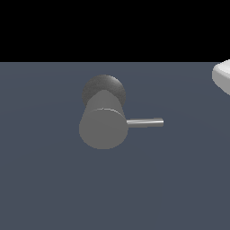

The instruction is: Turn on the faucet by rotating a designated handle.

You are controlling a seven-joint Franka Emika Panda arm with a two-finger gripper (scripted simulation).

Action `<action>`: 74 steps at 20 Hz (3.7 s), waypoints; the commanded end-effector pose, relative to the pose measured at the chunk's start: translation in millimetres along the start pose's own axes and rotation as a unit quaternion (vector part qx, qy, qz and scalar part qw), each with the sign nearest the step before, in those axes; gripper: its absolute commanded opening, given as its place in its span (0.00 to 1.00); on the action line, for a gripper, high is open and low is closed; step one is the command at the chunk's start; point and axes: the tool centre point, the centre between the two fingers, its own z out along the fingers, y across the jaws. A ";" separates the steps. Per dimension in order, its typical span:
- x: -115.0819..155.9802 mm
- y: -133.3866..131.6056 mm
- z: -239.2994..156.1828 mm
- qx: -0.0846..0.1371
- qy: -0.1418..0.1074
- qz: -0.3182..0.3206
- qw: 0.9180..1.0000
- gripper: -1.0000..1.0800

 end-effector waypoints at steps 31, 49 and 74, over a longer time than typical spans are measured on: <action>91.5 286.2 -103.2 -0.108 0.216 0.286 0.927 0.00; 80.6 268.7 -83.7 -0.090 0.216 0.296 0.926 0.00; 34.0 241.6 -56.9 -0.090 0.225 0.296 0.924 0.00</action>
